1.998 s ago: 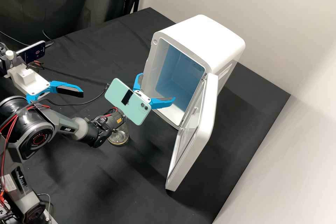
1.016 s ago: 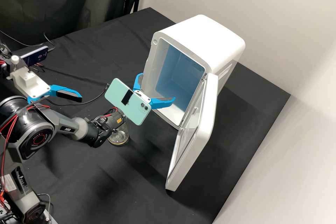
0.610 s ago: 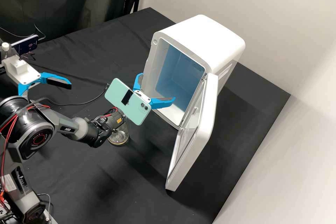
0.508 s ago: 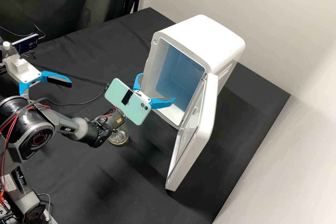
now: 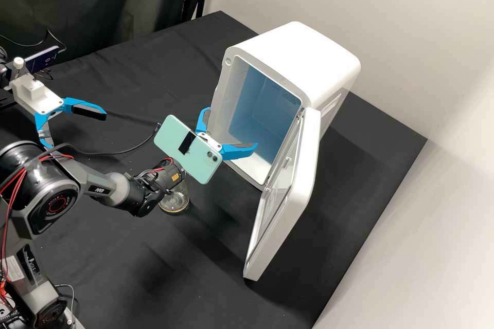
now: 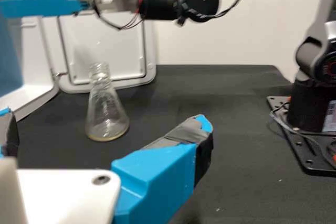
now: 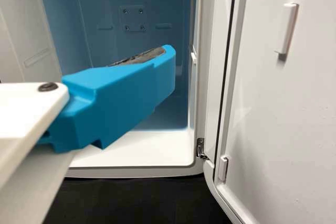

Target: Place the flask in the incubator

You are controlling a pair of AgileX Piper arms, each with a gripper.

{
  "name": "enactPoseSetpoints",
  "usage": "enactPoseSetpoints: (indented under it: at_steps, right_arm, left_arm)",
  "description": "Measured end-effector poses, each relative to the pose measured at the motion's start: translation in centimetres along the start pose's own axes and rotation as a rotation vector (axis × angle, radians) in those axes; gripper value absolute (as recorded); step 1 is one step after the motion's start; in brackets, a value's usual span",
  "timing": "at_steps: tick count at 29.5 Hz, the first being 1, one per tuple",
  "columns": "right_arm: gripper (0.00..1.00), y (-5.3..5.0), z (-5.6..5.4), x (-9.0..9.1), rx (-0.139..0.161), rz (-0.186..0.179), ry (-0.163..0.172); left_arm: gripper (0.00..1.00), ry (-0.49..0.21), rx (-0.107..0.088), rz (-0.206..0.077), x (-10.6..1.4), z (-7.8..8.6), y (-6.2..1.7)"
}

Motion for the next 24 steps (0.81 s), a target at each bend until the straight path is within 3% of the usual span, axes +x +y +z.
enactPoseSetpoints:
  at_steps: [2,7,15,18,24]
  right_arm:
    - [1.00,0.0,0.0,0.0,0.000,0.000,0.000]
    - [1.00,0.0,0.0,0.0,0.000,0.000,0.000]
    - [1.00,0.0,0.0,0.0,0.000,0.000,0.000]
    - [1.00,0.0,0.0,0.0,0.000,0.000,0.000]
    - [1.00,0.0,0.0,0.0,0.000,0.000,0.000]
  left_arm:
    - [1.00,0.021,0.001,-0.001,-0.3,-0.6,0.06]
    - [1.00,0.088,-0.024,-0.009,-0.8,-2.2,-0.04]
    - [1.00,0.139,-0.026,-0.008,-1.0,-3.6,0.14]
    - [1.00,0.137,-0.045,-0.007,-1.0,-3.8,0.21]
    - [1.00,0.126,-0.073,0.034,-1.7,-3.8,1.35]
